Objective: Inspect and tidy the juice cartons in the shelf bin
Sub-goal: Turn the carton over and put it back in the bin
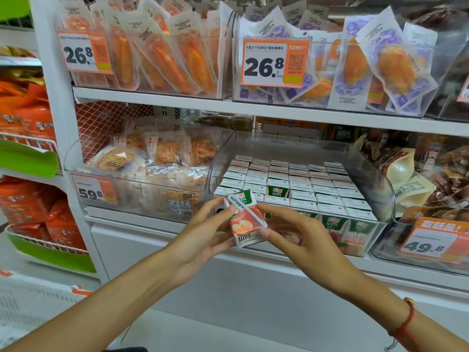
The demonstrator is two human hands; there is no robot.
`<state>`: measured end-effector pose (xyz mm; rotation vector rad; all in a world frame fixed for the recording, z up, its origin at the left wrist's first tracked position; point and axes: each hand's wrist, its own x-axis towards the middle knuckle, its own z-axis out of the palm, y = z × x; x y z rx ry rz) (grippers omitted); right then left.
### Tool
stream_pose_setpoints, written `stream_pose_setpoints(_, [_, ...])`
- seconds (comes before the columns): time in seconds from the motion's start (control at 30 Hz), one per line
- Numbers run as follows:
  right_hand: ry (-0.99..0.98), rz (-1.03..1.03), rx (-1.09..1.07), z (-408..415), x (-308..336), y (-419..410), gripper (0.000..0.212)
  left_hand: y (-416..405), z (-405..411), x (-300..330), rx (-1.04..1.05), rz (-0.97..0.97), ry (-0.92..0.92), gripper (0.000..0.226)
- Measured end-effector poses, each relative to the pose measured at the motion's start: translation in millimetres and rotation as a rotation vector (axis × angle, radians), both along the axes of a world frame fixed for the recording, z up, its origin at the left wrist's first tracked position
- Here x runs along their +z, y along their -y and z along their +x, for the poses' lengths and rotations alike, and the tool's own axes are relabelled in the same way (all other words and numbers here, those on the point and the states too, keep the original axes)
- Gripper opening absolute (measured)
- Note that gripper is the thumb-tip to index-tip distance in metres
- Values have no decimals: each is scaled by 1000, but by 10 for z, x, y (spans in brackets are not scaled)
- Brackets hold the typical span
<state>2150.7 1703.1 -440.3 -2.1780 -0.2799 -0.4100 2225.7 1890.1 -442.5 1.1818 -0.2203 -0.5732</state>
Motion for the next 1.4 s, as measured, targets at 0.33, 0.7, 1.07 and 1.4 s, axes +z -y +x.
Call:
stream_pose_setpoints(0.33, [-280, 473, -104, 58, 18, 66, 34, -38, 15, 1, -134, 169, -248, 62])
stream_pose_setpoints(0.7, [-483, 728, 38, 60, 74, -10, 29, 62, -48, 45, 68, 124, 160, 40])
stream_pose_setpoints(1.07, [329, -371, -247, -21, 29, -32, 50, -22, -11, 52, -99, -24, -199, 45])
stream_pose_setpoints(1.4, [-49, -152, 38, 31, -20, -37, 52, -13, -14, 15, 27, 67, -12, 49])
